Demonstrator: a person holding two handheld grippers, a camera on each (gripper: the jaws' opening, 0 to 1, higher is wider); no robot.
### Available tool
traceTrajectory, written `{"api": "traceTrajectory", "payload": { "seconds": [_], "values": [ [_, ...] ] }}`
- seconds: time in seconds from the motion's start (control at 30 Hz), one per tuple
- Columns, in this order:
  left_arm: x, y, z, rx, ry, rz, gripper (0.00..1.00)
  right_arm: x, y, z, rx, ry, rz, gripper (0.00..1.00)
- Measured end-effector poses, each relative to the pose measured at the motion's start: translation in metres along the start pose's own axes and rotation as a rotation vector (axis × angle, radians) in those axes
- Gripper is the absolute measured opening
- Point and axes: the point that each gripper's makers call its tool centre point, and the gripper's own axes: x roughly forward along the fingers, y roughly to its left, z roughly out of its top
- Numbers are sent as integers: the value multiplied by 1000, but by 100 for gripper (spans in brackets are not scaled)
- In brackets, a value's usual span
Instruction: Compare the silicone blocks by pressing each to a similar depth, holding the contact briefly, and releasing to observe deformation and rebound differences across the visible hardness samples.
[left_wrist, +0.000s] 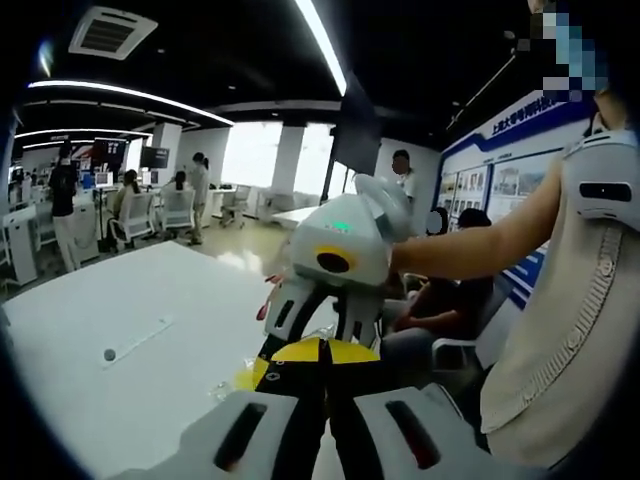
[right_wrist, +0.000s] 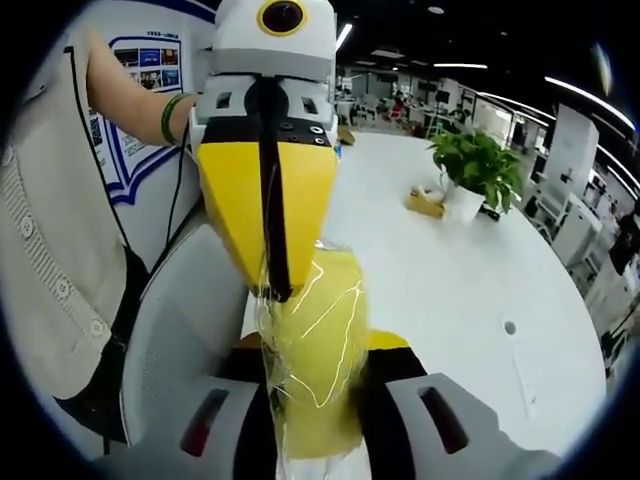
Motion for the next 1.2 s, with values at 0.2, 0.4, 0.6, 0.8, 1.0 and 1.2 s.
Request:
{"api": "traceTrajectory", "payload": {
  "seconds": [0.2, 0.4, 0.6, 0.8, 1.0, 1.2],
  "values": [
    [2, -1, 0, -9, -4, 4, 0, 1, 2, -2, 16, 4, 11, 26],
    [1, 5, -3, -50, -23, 7, 0, 2, 2, -5, 21, 4, 0, 33],
    [3, 11, -12, -61, -16, 14, 0, 2, -4, -8, 39, -18, -34, 42],
    [5, 19, -22, -78, -9, 16, 0, 2, -10, -14, 46, -34, -85, 49],
    [5, 34, -36, -126, -14, 37, 0, -4, -15, -27, 122, -77, -195, 61],
    [5, 57, -59, -194, -18, 76, 0, -16, -14, -42, 205, -158, -325, 67]
  ]
}}
